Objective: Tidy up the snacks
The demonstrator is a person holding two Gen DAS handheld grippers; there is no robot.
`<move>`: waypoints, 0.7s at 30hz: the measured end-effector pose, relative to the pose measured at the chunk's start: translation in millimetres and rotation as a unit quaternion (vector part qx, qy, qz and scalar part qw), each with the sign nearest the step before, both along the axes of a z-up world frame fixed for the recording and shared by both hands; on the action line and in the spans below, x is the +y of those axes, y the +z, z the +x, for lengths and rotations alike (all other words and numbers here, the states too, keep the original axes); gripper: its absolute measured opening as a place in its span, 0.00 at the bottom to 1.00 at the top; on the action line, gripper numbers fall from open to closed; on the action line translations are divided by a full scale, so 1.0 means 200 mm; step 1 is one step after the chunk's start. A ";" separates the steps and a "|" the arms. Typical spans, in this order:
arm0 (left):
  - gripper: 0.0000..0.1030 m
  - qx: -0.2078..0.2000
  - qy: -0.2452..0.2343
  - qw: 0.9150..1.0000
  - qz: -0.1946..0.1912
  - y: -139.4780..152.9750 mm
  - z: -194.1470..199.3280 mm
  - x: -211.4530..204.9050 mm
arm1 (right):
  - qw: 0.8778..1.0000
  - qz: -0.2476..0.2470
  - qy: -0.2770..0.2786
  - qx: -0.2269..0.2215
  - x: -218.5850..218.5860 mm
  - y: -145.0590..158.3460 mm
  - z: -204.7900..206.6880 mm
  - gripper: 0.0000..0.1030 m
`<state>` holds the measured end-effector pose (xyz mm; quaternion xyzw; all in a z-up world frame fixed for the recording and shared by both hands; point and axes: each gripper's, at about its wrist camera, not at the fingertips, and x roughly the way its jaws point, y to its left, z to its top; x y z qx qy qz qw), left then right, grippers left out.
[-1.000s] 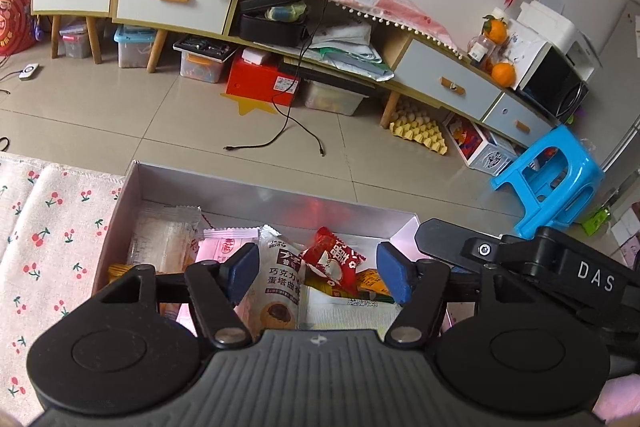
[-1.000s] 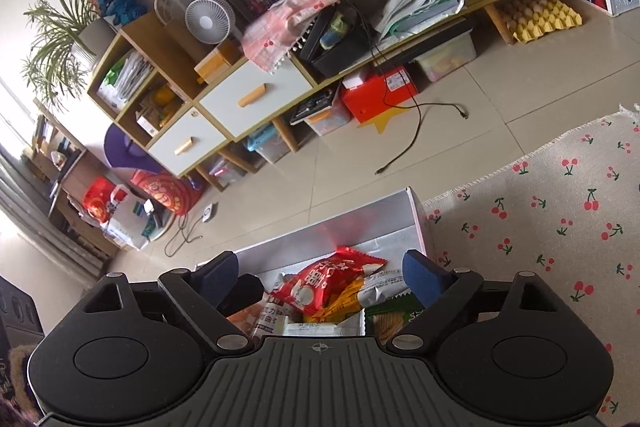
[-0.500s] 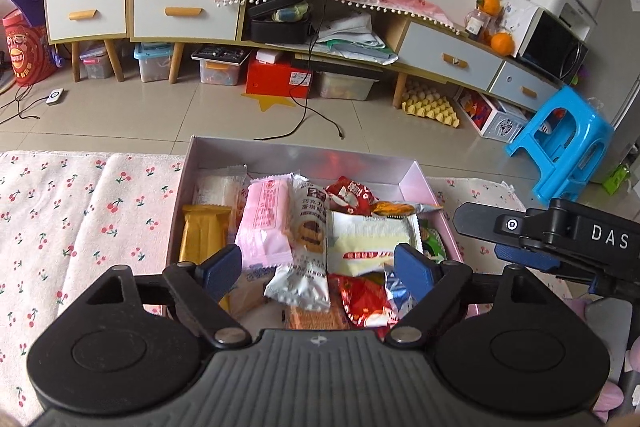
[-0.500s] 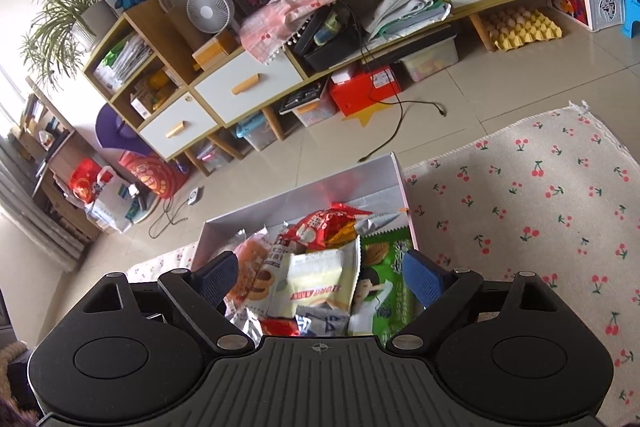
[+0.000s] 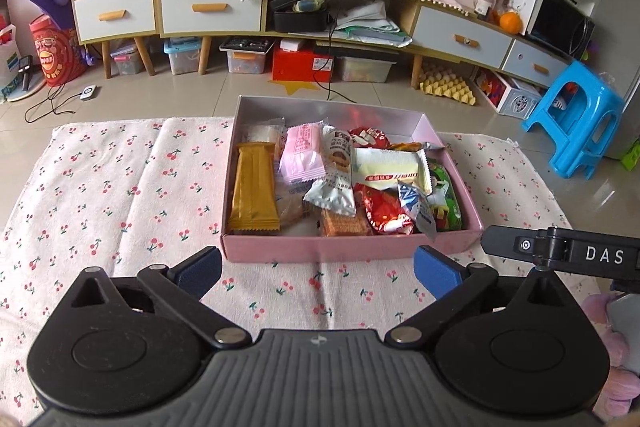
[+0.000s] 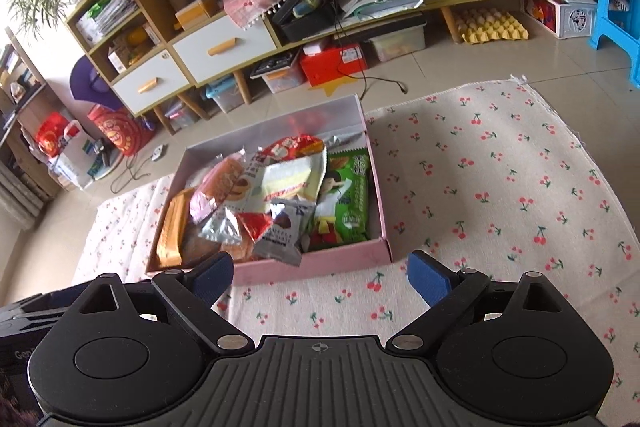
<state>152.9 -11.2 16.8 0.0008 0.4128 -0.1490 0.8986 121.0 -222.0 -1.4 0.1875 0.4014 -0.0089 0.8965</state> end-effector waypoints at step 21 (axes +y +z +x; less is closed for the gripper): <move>1.00 0.003 0.064 0.997 0.051 -0.06 -0.24 0.15 | 0.994 -0.108 0.007 0.009 0.21 -0.02 -0.26 0.94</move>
